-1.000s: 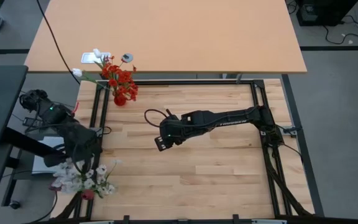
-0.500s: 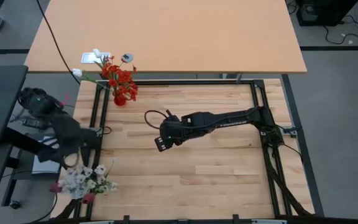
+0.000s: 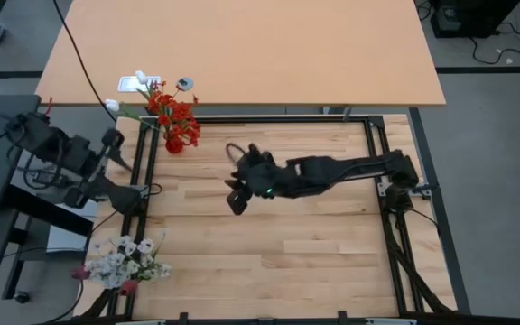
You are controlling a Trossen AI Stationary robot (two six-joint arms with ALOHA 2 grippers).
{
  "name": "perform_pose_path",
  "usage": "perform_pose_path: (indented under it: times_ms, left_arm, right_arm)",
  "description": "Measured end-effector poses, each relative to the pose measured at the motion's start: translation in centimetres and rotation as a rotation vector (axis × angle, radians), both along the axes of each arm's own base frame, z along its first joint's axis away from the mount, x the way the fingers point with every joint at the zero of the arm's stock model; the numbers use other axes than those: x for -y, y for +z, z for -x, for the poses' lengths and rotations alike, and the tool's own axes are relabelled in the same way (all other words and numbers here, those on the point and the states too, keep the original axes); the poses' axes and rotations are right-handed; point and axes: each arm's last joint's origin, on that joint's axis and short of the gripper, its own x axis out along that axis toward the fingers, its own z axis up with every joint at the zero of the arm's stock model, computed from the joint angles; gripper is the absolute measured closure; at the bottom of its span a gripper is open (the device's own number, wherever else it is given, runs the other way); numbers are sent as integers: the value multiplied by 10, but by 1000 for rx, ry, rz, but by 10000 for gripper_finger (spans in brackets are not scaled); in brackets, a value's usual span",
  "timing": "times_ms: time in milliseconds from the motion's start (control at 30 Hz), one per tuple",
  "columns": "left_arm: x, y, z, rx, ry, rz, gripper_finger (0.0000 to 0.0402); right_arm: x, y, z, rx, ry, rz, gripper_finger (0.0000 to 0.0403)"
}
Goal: Sort flowers into vase by color
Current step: Return to Home Position
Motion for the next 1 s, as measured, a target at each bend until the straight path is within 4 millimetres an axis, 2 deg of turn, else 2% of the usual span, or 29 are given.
perform_pose_path:
  times_ms: [167, 267, 367, 500, 600, 733, 833, 1000]
  left_arm:
    - [-2, 10, -3, 74, 132, 130, 156]
    - [1, 8, -12, 48, 227, 139, 170]
    - [11, -3, -27, 21, 251, 101, 208]
    - [25, -11, -48, 106, 253, 109, 283]
    - [26, -23, -58, 110, 312, 119, 337]
    - [27, -44, -70, 73, 378, 188, 392]
    - [31, -62, -83, 73, 360, 244, 393]
    - [32, -88, -100, 76, 350, 273, 393]
  right_arm:
    - [5, 30, 21, 13, 123, 137, 313]
    - [9, 50, 38, 74, 63, 129, 347]
    - [10, 75, 63, 113, 74, 204, 389]
    - [11, 91, 94, 77, 73, 250, 392]
    - [11, 93, 111, 44, 125, 257, 397]
    - [11, 93, 131, 90, 164, 278, 398]
    - [11, 83, 141, 170, 214, 291, 400]
    - [11, 51, 160, 389, 308, 290, 400]
